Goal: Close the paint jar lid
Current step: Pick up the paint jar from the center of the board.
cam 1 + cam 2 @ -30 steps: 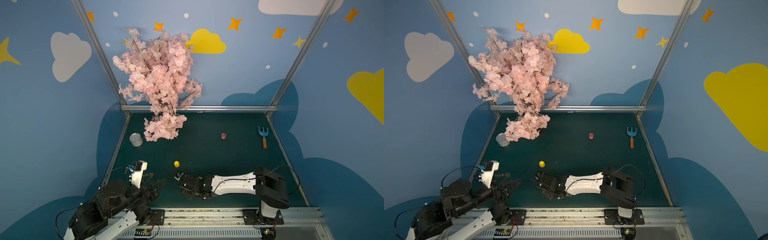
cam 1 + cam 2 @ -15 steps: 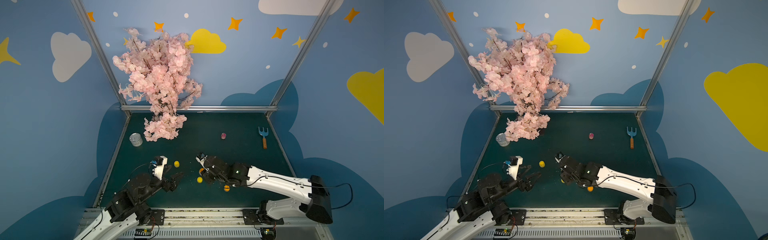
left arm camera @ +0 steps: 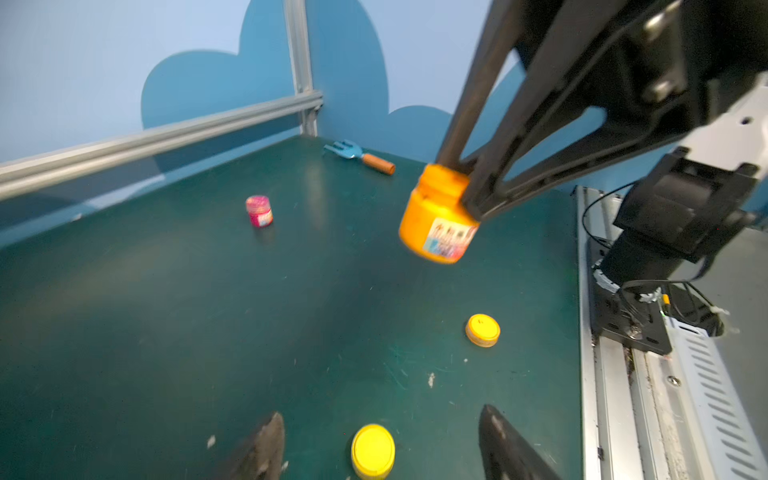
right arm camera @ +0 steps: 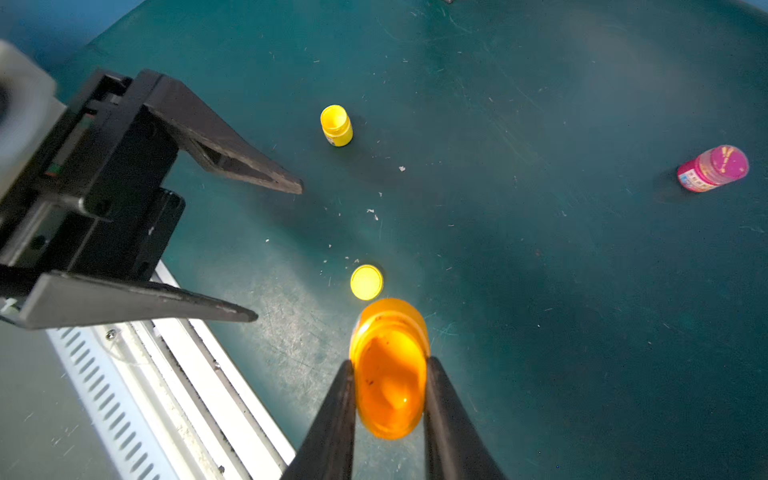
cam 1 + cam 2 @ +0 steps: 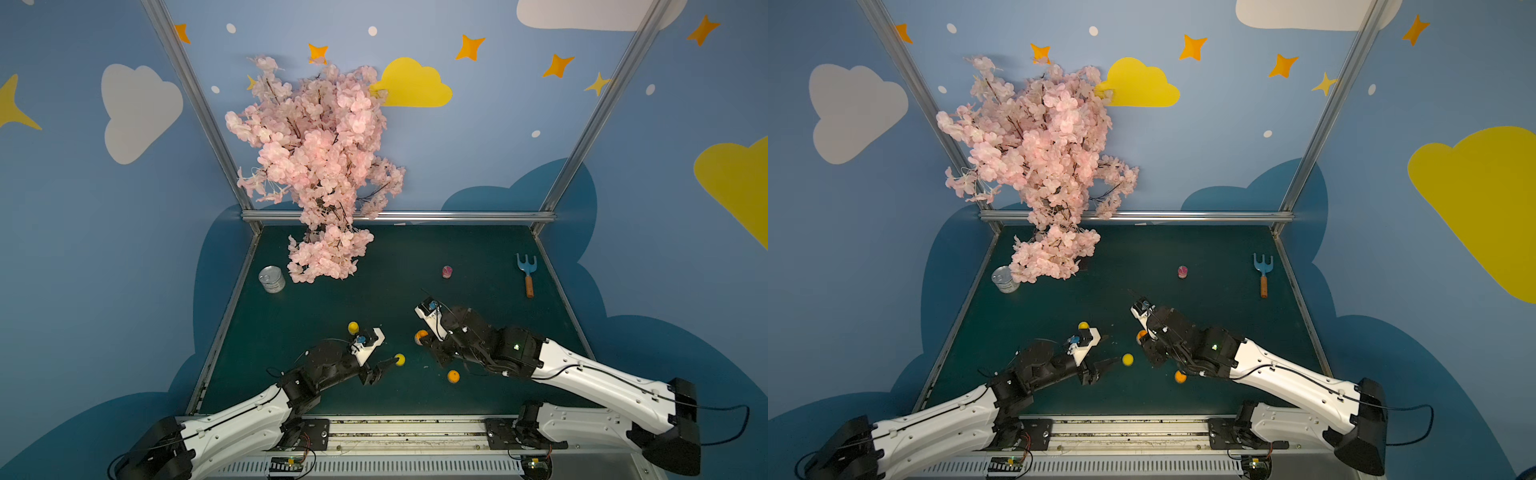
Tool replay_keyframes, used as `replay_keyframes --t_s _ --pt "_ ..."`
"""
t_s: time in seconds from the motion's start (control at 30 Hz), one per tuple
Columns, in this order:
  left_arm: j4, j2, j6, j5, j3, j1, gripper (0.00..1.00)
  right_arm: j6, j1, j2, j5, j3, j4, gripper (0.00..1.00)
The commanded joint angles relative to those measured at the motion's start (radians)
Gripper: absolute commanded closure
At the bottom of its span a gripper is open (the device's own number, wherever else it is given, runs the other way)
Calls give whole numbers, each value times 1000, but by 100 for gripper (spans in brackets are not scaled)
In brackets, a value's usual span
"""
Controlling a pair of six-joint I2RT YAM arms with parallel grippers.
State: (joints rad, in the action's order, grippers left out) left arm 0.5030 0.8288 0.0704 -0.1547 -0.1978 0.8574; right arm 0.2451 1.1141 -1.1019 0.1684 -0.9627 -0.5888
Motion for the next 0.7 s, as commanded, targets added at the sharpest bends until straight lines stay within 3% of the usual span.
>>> replay_keyframes --t_s 0.0,0.3,0.67 --pt "123 26 191 -72 -30 5 27 -4 -1 -11 -66 -26 20 73" --pt "127 50 283 -119 -20 5 27 -12 1 -45 -157 -69 49 73" --pt "117 103 168 -95 -85 5 31 -12 33 -55 -141 -88 87 73"
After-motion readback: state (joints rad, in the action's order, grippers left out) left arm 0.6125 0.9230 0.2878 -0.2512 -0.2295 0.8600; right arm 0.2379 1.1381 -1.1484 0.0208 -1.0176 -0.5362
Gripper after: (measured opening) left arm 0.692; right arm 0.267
